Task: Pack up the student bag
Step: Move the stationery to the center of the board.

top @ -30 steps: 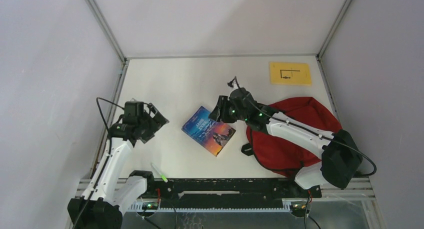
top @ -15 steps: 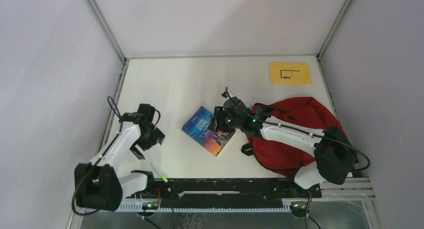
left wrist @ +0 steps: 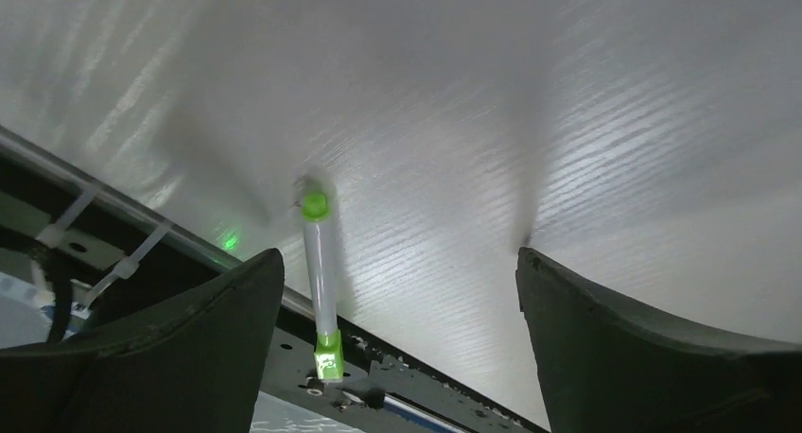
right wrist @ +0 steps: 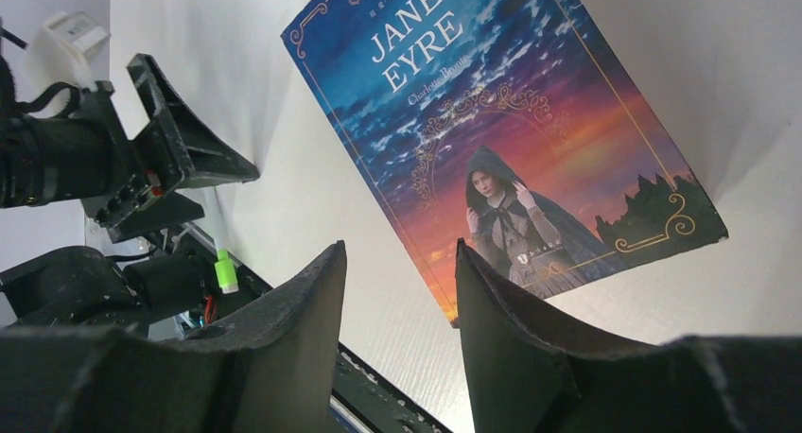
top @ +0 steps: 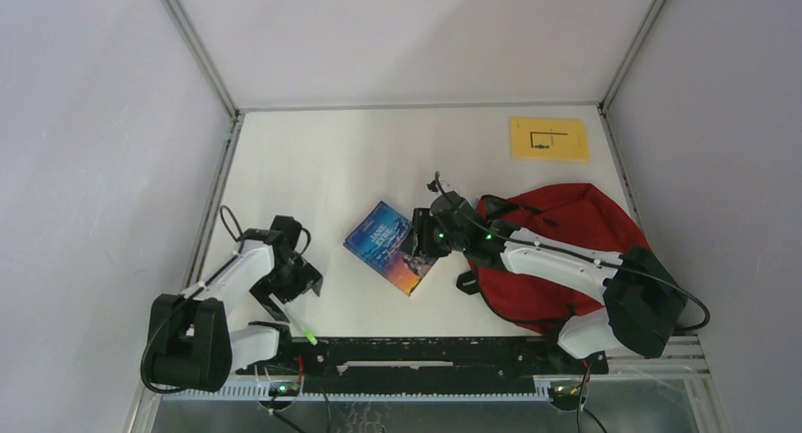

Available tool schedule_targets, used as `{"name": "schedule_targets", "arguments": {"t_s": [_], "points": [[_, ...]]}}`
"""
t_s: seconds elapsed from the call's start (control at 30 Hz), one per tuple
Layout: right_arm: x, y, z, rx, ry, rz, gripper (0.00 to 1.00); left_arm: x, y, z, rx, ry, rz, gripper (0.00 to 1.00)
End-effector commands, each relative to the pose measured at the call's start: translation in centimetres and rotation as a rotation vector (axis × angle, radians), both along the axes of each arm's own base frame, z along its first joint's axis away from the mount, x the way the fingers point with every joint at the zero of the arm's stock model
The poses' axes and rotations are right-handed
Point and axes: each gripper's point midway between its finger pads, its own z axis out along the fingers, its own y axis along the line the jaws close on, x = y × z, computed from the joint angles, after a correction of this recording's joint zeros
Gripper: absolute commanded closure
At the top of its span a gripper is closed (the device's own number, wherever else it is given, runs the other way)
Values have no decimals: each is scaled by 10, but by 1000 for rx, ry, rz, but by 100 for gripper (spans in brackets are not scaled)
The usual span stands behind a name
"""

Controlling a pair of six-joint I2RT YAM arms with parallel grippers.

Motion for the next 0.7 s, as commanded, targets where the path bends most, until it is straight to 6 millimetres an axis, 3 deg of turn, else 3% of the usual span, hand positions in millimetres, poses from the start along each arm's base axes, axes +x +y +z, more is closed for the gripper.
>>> {"name": "schedule_targets", "arguments": {"t_s": [0.0,0.2,0.43,0.5,0.67], "points": [[0,6,21,67,-47,-1,46,4,-15,-14,-75,-33,31,4],[-3,6,20,69,-40,11,46,18,-24,-19,-133,-136,29,9],[-3,7,18,71,-28,2,46,38,-25,-18,-139,-245,27,25],[-3,6,16,67,-23,1,46,43,-28,-20,-151,-254,23,36],[-4,5,13,56,-18,-5,47,64,-32,-21,-161,-291,17,81]]}}
